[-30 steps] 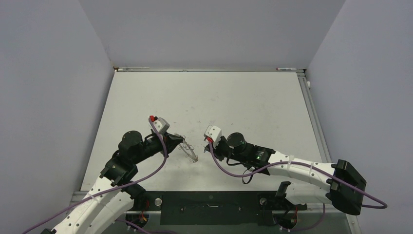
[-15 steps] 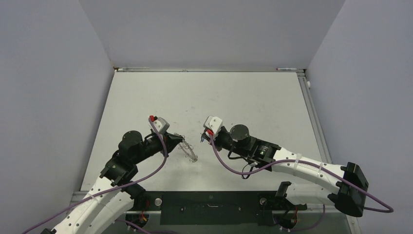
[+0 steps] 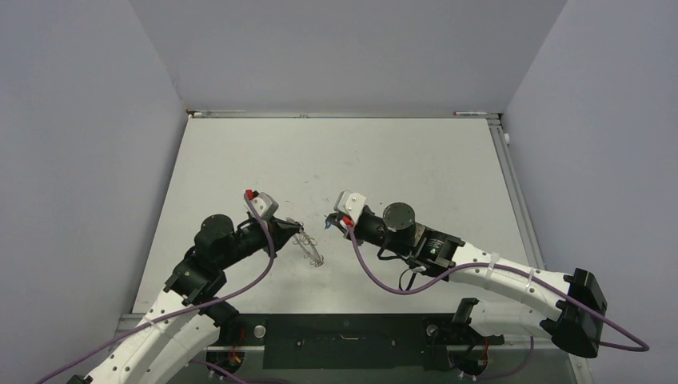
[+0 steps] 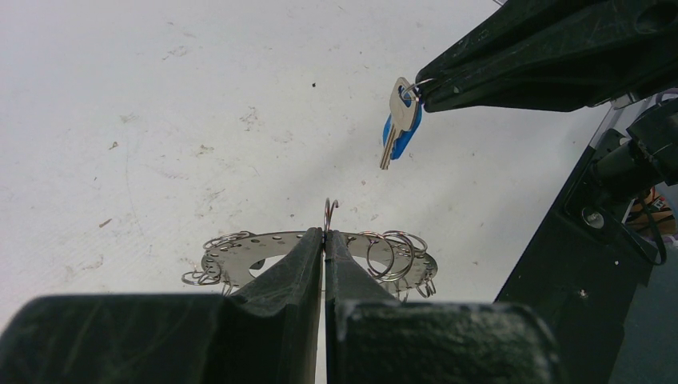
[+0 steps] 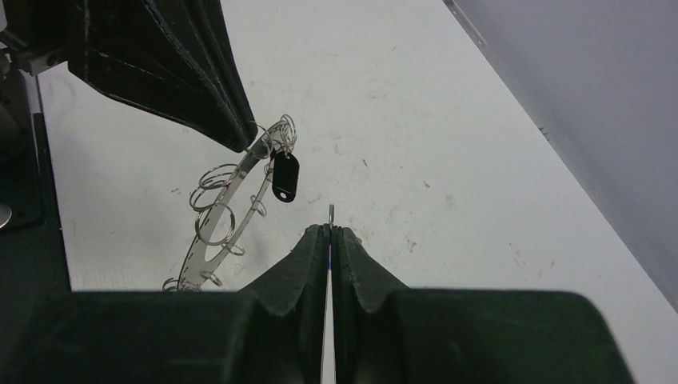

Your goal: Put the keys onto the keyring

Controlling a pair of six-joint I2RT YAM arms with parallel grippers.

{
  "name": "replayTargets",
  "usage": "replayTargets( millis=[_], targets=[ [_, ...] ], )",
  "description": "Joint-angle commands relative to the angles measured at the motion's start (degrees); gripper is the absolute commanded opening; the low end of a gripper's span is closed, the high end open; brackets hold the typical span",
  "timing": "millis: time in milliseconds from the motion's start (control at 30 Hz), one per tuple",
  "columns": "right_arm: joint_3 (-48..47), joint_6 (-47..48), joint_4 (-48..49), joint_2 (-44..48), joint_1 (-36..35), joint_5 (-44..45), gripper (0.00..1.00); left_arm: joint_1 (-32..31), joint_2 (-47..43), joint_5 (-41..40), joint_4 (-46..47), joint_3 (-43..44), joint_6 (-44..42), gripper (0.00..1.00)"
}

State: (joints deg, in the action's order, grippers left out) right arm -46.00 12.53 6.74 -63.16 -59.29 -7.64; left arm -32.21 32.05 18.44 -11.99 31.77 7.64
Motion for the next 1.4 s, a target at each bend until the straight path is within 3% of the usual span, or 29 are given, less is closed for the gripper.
replayTargets(
  millis=[0, 500, 1367],
  targets=[
    [-1.5, 1.0, 2.9, 0.3, 0.4, -5.1, 0.05, -0.2, -0.5, 0.8, 2.6, 2.7, -0.6, 0.0],
    [-5.3, 1.2, 2.8, -5.5, 2.0, -16.6, 0.05, -0.3, 0.0, 2.3, 3.0, 2.6, -0.5, 0.0],
    [-5.7, 0.8, 4.0, -8.5, 2.4, -20.1, 0.05, -0.8, 1.6, 7.4, 4.5, 2.1, 0.6, 0.0]
  ],
)
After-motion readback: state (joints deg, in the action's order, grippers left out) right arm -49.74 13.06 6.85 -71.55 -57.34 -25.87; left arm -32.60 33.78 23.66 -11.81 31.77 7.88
